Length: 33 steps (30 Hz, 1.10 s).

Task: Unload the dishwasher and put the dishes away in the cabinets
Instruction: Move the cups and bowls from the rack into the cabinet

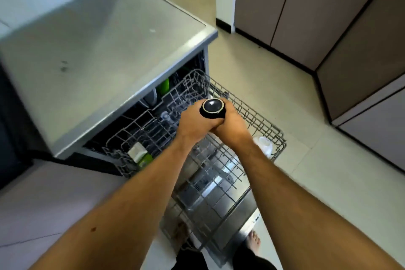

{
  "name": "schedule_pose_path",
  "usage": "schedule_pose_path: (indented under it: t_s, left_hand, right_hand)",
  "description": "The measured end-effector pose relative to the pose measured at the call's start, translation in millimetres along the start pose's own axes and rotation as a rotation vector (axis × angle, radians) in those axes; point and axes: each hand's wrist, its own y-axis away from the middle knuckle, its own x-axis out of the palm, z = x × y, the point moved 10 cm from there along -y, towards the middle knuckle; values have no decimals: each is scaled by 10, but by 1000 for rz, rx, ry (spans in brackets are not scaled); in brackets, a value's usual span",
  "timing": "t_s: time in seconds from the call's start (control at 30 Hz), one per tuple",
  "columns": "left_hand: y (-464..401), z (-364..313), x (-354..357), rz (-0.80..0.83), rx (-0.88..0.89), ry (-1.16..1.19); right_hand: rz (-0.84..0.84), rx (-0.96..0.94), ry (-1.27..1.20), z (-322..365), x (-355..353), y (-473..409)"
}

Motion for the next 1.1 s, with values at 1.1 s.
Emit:
schedule_pose_path:
  t_s: [1.1]
  left_hand:
    - [3094, 204, -4112, -673, -19, 179]
  right_hand:
    - [216, -789, -7, 3984, 1690, 2522]
